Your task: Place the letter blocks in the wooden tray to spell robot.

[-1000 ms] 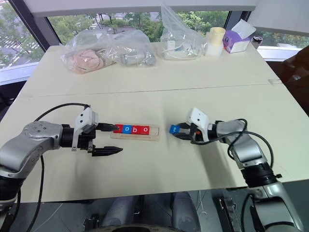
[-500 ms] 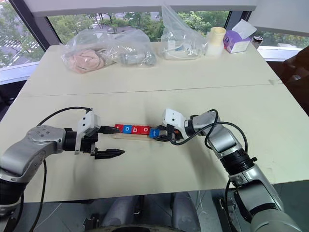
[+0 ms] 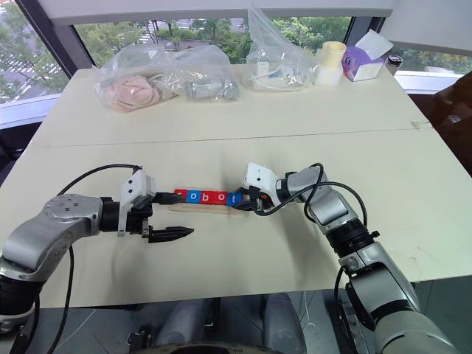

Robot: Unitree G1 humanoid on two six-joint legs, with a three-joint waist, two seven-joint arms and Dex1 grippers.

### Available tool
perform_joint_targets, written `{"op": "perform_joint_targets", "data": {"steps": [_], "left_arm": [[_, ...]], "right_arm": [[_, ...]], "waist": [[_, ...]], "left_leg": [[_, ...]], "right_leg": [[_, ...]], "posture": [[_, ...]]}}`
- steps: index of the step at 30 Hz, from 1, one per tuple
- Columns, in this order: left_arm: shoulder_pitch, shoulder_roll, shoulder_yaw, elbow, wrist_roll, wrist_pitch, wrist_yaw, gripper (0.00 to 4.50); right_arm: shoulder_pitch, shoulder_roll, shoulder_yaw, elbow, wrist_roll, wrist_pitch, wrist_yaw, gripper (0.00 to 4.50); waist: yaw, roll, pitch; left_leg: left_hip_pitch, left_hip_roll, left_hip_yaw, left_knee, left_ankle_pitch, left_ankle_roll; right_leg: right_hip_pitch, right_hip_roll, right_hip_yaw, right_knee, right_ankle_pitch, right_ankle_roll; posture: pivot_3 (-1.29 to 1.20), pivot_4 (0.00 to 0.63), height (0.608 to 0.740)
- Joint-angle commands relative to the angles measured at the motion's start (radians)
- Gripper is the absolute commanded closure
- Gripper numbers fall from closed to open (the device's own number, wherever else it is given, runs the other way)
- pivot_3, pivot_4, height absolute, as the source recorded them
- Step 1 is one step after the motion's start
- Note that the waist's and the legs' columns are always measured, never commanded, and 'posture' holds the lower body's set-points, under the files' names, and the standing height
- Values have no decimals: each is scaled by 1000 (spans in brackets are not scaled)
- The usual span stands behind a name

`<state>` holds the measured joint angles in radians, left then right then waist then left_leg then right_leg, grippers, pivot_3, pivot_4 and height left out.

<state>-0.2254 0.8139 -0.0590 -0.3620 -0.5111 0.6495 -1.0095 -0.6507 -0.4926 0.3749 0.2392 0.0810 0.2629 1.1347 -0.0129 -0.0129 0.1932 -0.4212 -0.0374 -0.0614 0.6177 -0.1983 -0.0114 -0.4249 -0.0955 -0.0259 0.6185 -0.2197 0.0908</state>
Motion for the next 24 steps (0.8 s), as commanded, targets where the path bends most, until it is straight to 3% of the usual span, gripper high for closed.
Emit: {"op": "perform_joint_targets", "data": {"steps": [1,6,15,24], "left_arm": [[-3,-5,17,-37,-13,1,8,0],[-26,-9,15,-58,-27,35,23,0],[-44,-23,44,-98,-71,101,67,0],[33,17,164,-89,-96,123,101,0]], "right_arm": [[-16,6,-22,-14,4,-6,5,2323],[-26,23,-40,-14,-1,-21,-38,17],[9,35,-190,-140,87,83,-159,17],[228,-54,-296,-456,170,294,-236,17]], "waist": [[0,0,0],[0,0,0],[1,0,0],[0,0,0]], "left_leg": [[0,0,0,0,0,0],[0,0,0,0,0,0],[0,0,0,0,0,0],[1,0,0,0,0,0]], "right_leg": [[0,0,0,0,0,0],[0,0,0,1,0,0],[0,0,0,1,0,1],[0,0,0,1,0,0]], "posture": [[0,150,740],[0,150,740],[0,150,740],[0,150,740]]}}
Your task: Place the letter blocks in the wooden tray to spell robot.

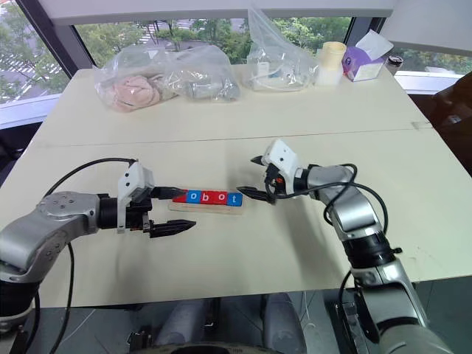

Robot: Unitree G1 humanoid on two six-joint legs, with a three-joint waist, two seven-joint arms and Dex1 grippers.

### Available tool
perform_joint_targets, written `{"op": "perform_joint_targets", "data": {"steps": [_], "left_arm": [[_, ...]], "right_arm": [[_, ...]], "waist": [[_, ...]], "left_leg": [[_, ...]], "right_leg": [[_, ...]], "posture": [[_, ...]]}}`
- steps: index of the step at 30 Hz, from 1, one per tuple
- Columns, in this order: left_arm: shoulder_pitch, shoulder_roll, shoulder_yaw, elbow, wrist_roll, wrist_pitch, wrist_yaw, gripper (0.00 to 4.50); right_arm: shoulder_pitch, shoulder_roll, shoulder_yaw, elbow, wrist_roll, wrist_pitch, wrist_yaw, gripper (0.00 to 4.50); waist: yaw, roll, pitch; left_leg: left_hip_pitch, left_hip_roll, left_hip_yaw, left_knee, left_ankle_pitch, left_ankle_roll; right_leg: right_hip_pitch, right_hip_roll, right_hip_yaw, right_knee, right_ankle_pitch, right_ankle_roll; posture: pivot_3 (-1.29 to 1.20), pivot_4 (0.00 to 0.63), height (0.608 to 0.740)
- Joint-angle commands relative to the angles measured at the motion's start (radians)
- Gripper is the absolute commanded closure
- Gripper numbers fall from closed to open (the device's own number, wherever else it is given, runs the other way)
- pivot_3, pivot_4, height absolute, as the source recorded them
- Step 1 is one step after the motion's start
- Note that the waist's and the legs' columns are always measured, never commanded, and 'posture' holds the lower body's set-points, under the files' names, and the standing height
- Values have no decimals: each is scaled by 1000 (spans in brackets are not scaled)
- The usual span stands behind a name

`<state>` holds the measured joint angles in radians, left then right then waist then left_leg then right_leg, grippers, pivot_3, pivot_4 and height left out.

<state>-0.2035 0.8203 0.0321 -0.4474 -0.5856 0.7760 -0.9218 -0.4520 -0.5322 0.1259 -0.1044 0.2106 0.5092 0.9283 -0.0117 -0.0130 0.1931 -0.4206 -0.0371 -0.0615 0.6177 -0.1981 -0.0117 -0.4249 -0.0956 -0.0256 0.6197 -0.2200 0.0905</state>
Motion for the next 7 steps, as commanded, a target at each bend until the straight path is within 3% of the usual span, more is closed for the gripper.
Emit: {"op": "perform_joint_targets", "data": {"steps": [1,7], "left_arm": [[27,12,89,-4,-24,-6,15,0],[186,-2,225,-12,-49,-4,57,0]], "right_arm": [[54,-19,-62,-147,55,73,-40,17],[274,-44,-249,-420,259,336,-115,17]], "waist": [[-1,0,0],[2,0,0]], "left_leg": [[0,0,0,0,0,0],[0,0,-2,-2,0,0]], "right_leg": [[0,0,0,0,0,0],[0,-1,1,-2,0,0]], "posture": [[0,150,740],[0,150,740]]}}
